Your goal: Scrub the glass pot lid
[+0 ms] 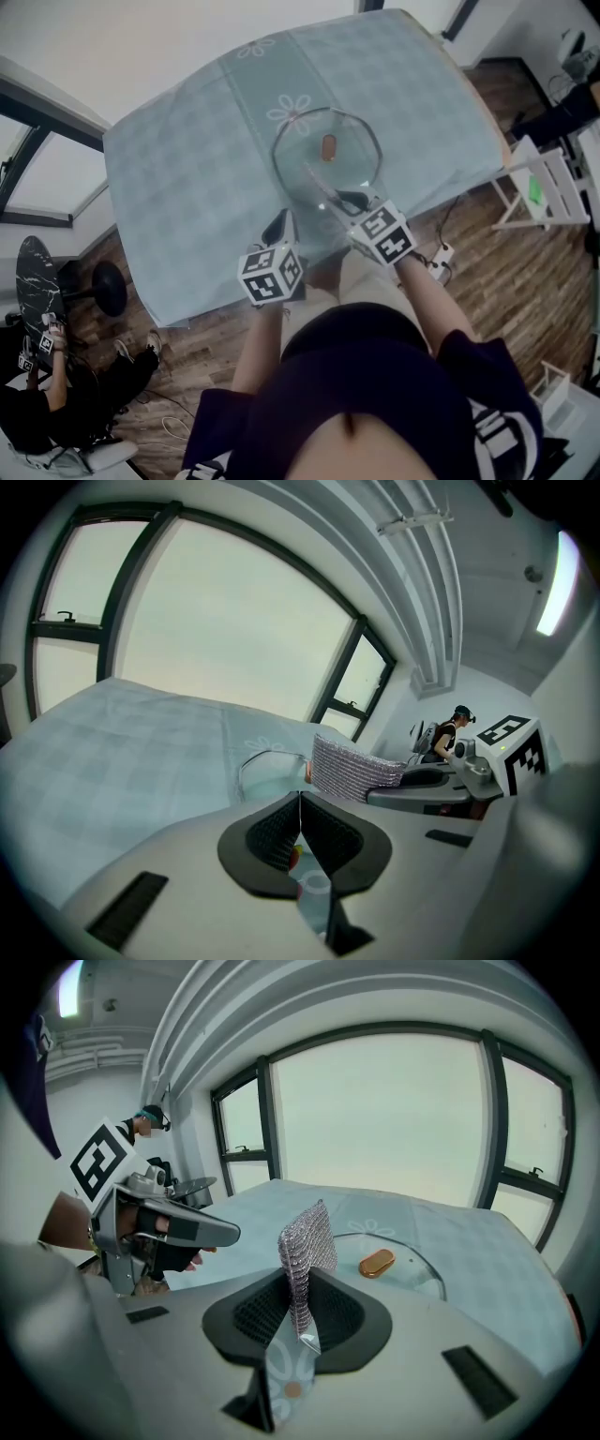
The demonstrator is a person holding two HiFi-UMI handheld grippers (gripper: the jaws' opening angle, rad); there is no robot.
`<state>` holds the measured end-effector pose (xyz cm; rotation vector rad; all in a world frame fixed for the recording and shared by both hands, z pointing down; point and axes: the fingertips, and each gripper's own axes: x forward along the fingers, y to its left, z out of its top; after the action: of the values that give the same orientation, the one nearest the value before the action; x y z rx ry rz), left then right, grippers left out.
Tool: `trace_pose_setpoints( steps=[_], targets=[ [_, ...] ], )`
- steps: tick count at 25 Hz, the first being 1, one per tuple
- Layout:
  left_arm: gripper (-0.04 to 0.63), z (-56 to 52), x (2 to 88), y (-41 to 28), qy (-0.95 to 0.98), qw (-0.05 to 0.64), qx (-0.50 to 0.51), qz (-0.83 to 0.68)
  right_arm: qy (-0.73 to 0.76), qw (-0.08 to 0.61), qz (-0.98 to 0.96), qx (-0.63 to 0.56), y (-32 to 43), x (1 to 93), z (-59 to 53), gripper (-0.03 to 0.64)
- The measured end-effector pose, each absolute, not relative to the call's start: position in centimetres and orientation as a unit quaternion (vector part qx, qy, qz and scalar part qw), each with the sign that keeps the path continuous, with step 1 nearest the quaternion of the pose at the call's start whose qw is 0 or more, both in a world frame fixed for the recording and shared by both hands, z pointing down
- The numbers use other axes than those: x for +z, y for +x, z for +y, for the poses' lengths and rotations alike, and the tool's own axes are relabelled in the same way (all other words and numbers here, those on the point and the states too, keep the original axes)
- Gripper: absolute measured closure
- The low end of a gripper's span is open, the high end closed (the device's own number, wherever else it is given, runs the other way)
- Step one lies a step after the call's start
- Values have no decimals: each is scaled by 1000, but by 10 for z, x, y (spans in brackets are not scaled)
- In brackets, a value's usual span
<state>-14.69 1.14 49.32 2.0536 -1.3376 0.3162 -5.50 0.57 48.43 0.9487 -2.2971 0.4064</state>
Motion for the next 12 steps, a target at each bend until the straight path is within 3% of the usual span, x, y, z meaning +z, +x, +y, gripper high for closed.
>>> trace_pose_setpoints(
  steps=[12],
  targets=[
    [594, -30, 493, -74, 775, 325, 119, -529, 346, 282, -885, 134, 21, 461, -46, 545]
  ],
)
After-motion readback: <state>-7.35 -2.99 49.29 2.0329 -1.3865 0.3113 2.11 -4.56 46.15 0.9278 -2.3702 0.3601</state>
